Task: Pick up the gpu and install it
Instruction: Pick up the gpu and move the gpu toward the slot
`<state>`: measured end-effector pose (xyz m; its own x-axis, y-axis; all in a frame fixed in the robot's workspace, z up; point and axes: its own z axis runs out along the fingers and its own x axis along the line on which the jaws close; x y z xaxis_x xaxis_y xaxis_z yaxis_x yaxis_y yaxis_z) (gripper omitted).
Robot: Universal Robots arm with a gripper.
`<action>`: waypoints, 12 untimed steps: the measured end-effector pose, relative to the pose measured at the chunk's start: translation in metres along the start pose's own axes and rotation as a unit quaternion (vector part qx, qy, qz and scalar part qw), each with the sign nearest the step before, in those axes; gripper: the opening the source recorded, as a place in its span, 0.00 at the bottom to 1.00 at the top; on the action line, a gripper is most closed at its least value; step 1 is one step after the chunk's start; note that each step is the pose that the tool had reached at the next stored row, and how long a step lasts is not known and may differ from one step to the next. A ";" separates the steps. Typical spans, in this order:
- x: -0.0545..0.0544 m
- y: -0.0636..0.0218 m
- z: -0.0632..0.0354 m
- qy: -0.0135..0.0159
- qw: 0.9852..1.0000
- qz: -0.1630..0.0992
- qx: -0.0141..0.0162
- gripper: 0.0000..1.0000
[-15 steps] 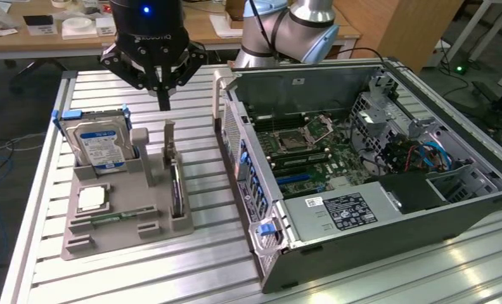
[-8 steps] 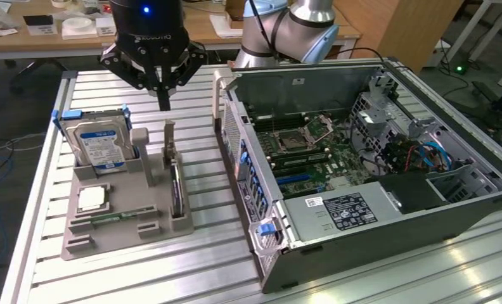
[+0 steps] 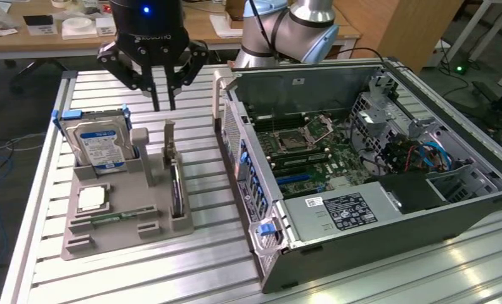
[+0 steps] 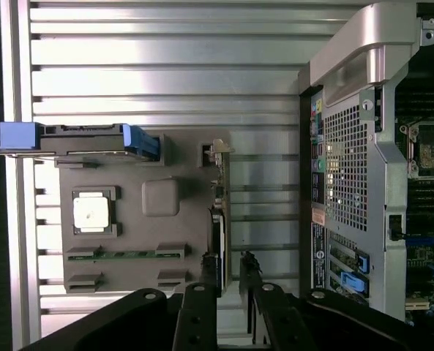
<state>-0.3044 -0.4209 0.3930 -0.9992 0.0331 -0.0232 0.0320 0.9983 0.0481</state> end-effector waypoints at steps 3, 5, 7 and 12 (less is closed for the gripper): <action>0.000 0.0000 0.0000 0.000 1.000 0.000 0.000 0.35; 0.000 0.0000 0.0000 0.000 1.000 0.000 0.000 0.41; 0.000 0.0000 0.0000 0.000 1.000 0.000 0.000 0.53; 0.001 -0.0002 0.0024 -0.001 1.000 0.008 0.000 0.65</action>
<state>-0.3048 -0.4210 0.3906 -0.9985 0.0497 -0.0236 0.0485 0.9976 0.0484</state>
